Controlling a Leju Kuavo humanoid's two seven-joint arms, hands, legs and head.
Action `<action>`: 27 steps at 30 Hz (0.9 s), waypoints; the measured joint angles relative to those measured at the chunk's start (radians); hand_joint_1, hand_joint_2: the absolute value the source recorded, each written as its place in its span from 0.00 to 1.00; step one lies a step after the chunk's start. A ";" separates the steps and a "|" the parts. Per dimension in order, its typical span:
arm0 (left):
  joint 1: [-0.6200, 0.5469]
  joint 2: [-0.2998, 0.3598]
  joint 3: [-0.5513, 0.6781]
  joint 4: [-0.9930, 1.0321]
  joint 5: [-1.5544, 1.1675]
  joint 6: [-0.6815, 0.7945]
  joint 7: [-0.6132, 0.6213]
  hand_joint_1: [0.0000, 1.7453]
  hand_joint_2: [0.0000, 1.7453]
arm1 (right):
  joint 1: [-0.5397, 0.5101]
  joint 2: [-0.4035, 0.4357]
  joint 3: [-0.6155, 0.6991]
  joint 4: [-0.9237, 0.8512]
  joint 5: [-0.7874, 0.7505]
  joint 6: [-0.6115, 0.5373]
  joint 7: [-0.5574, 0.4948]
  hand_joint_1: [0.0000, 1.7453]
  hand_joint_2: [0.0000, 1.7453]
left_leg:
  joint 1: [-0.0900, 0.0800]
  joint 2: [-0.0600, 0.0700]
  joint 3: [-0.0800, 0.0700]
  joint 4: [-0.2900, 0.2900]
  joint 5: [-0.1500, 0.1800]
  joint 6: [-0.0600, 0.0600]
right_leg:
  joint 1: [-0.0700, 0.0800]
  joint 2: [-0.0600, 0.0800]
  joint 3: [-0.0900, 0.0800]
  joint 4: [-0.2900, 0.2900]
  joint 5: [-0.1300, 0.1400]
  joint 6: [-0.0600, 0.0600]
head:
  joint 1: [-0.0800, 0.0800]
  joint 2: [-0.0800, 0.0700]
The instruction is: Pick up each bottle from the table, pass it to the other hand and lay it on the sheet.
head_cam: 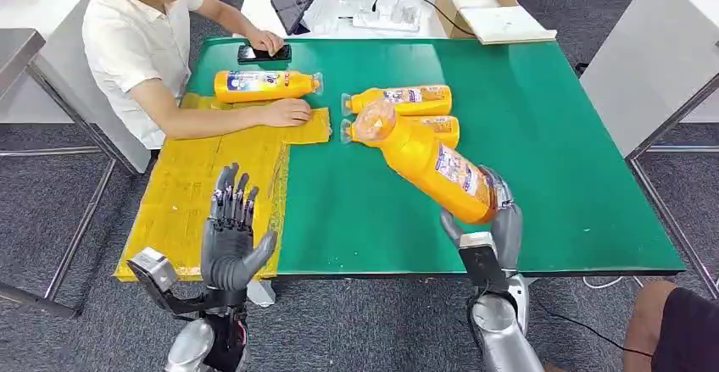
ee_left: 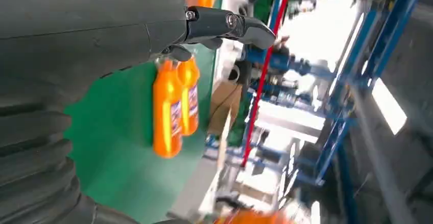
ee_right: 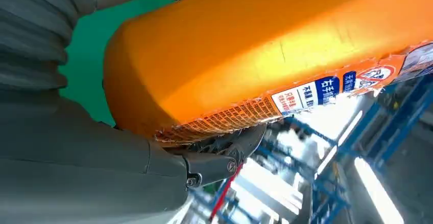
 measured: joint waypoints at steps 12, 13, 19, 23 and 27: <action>-0.032 -0.010 -0.058 0.080 -0.104 0.046 0.014 0.00 1.00 | 0.000 0.064 0.197 0.024 0.066 0.064 -0.002 1.00 1.00 | 0.001 0.000 0.000 0.000 0.000 0.000 | 0.000 0.000 0.000 0.000 0.000 0.000 | 0.000 0.000; -0.035 -0.011 -0.058 0.084 -0.103 0.043 0.016 0.00 1.00 | -0.003 0.066 0.209 0.027 0.072 0.066 -0.004 1.00 1.00 | 0.001 0.000 0.000 0.000 0.000 0.000 | 0.000 0.000 0.000 0.000 0.000 0.000 | 0.000 0.000; -0.061 -0.018 -0.066 0.108 -0.071 0.032 0.037 0.00 1.00 | -0.008 0.081 0.313 0.042 0.116 0.052 -0.046 1.00 1.00 | 0.000 0.000 0.000 0.000 0.000 0.000 | 0.000 0.000 0.000 0.000 0.000 0.000 | 0.000 0.000; -0.063 -0.018 -0.071 0.116 -0.069 0.029 0.025 0.00 1.00 | -0.016 0.081 0.343 0.054 0.103 0.051 -0.046 1.00 1.00 | 0.000 0.000 0.000 0.000 0.000 0.000 | 0.000 0.000 -0.001 0.000 0.000 0.000 | 0.000 0.000; -0.063 -0.018 -0.071 0.116 -0.069 0.029 0.025 0.00 1.00 | -0.016 0.081 0.343 0.054 0.103 0.051 -0.046 1.00 1.00 | 0.000 0.000 0.000 0.000 0.000 0.000 | 0.000 0.000 -0.001 0.000 0.000 0.000 | 0.000 0.000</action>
